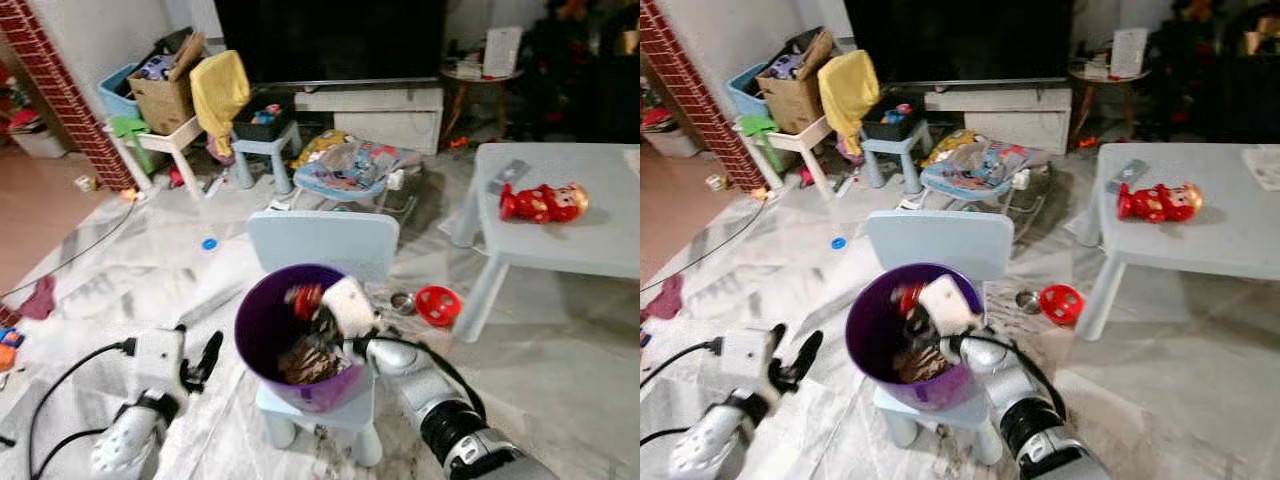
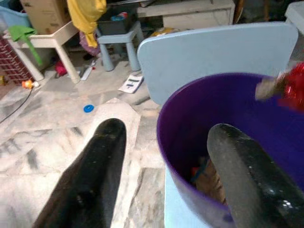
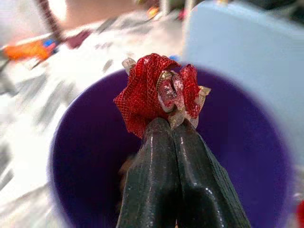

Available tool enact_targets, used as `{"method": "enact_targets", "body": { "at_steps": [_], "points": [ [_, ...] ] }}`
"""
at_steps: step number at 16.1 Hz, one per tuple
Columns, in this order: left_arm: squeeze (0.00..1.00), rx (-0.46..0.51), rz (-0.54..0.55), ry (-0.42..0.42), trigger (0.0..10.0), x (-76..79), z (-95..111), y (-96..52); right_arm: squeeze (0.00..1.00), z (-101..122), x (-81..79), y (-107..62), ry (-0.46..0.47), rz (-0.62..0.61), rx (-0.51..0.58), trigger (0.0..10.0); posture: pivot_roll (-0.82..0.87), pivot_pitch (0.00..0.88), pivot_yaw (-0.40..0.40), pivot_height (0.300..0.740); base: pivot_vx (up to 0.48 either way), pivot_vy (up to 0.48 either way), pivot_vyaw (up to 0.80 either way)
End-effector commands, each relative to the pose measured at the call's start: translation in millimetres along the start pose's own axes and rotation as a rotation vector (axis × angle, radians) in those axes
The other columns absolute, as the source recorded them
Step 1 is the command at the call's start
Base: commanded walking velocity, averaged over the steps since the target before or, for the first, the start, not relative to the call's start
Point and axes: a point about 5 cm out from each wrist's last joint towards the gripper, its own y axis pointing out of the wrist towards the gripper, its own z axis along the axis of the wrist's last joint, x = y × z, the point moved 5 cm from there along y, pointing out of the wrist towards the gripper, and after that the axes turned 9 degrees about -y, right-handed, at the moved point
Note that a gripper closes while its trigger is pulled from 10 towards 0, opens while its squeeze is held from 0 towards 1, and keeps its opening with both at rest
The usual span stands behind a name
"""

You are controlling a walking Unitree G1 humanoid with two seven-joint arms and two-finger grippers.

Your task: Picking trash to rubbish bin

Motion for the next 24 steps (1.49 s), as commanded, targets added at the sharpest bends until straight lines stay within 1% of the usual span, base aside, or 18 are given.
{"method": "enact_targets", "body": {
  "at_steps": [1, 2, 3, 5, 7, 9, 10, 13, 14, 15, 16, 17, 19, 20, 21, 22, 23, 24],
  "points": [
    [1.00, -0.016, 0.011, 0.010, 10.0, -6.2, -1.8, -2.7, 0.00, 8.2, -12.5, 6.0, -0.036, 0.068, 0.015, 10.0, 0.06, 0.000, 0.108, 0.740, 0.000, 0.000, 0.00],
    [1.00, -0.022, 0.017, 0.009, 10.0, -8.8, -5.0, -2.1, 0.34, 7.2, -15.3, 6.7, -0.043, 0.082, 0.008, 10.0, 0.06, 0.000, 0.107, 0.740, 0.000, 0.000, 0.00],
    [1.00, -0.035, 0.018, 0.006, 10.0, -10.4, -10.7, -0.1, 1.00, 6.5, -15.9, 7.3, -0.049, 0.079, 0.006, 10.0, 0.06, 0.000, 0.108, 0.740, 0.000, 0.000, 0.00],
    [1.00, -0.055, 0.013, -0.003, 10.0, -10.2, -17.7, 0.6, 1.00, 7.3, -16.9, 8.1, -0.063, 0.083, 0.011, 10.0, 0.06, 0.000, 0.108, 0.740, 0.000, 0.000, 0.00],
    [1.00, -0.076, 0.015, -0.010, 10.0, -13.5, -26.6, 1.5, 1.00, 7.8, -15.0, 8.3, -0.060, 0.073, 0.017, 10.0, 0.06, 0.000, 0.108, 0.740, 0.000, 0.000, 0.00],
    [1.00, -0.098, 0.019, -0.012, 10.0, -22.6, -37.1, 5.1, 1.00, 11.1, -7.0, 7.9, -0.063, 0.027, 0.037, 10.0, 0.06, 0.000, 0.109, 0.740, 0.000, 0.000, 0.00],
    [1.00, -0.112, 0.024, -0.014, 10.0, -28.4, -42.4, 6.6, 1.00, 11.9, -5.8, 8.0, -0.059, 0.020, 0.042, 10.0, 0.05, 0.000, 0.111, 0.740, 0.000, 0.000, 0.00],
    [1.00, -0.149, 0.027, -0.020, 10.0, -36.2, -55.6, 10.8, 1.00, 14.3, -4.2, 8.2, -0.063, 0.012, 0.053, 10.0, 0.05, 0.000, 0.117, 0.740, 0.000, 0.000, 0.00],
    [1.00, -0.154, 0.026, -0.020, 10.0, -37.3, -58.2, 13.0, 1.00, 16.8, -0.8, 8.0, -0.065, -0.008, 0.067, 10.0, 0.05, 0.000, 0.116, 0.740, 0.000, 0.000, 0.00],
    [1.00, -0.155, 0.030, -0.015, 10.0, -39.4, -59.6, 16.8, 1.00, 23.0, 6.7, 7.5, -0.064, -0.046, 0.095, 10.0, 0.04, 0.000, 0.116, 0.740, 0.000, 0.000, 0.00],
    [1.00, -0.139, 0.030, 0.000, 10.0, -40.2, -56.6, 20.0, 1.00, 28.1, 12.3, 6.9, -0.066, -0.074, 0.117, 10.0, 0.04, 0.000, 0.116, 0.740, 0.000, 0.000, 0.00],
    [1.00, -0.068, 0.055, 0.077, 10.0, -41.4, -38.1, 33.8, 1.00, 42.9, 27.0, 4.7, -0.057, -0.135, 0.180, 10.0, 0.03, 0.000, 0.112, 0.740, 0.000, 0.000, 0.00],
    [1.00, 0.026, 0.067, 0.088, 10.0, -41.8, -12.1, 49.4, 1.00, 58.8, 43.5, 0.4, -0.056, -0.201, 0.246, 10.0, 0.01, 0.000, 0.111, 0.740, 0.000, 0.000, 0.00],
    [1.00, 0.096, 0.077, 0.139, 10.0, -41.5, 8.1, 57.5, 1.00, 66.3, 51.8, -2.7, -0.063, -0.234, 0.278, 10.0, 0.00, 0.000, 0.111, 0.740, 0.000, 0.000, 0.00],
    [1.00, 0.167, 0.075, 0.145, 10.0, -41.6, 28.0, 63.8, 1.00, 72.8, 59.5, -6.2, -0.058, -0.263, 0.309, 10.0, -0.01, 0.000, 0.111, 0.740, 0.000, 0.000, 0.00],
    [1.00, 0.258, 0.072, 0.128, 10.0, -42.1, 54.6, 71.0, 1.00, 82.2, 70.8, -12.4, -0.050, -0.306, 0.356, 10.0, -0.02, 0.000, 0.111, 0.740, 0.000, 0.000, 0.00],
    [1.00, 0.289, 0.068, 0.120, 10.0, -40.6, 64.7, 74.4, 1.00, 86.1, 75.5, -15.6, -0.045, -0.324, 0.377, 10.0, -0.03, 0.000, 0.111, 0.740, 0.000, 0.000, 0.00],
    [1.00, 0.340, 0.052, 0.124, 10.0, -30.4, 81.2, 82.6, 1.00, 91.7, 83.8, -21.4, -0.042, -0.363, 0.407, 10.0, -0.04, 0.000, 0.114, 0.740, 0.000, 0.000, 0.00]
  ]
}}
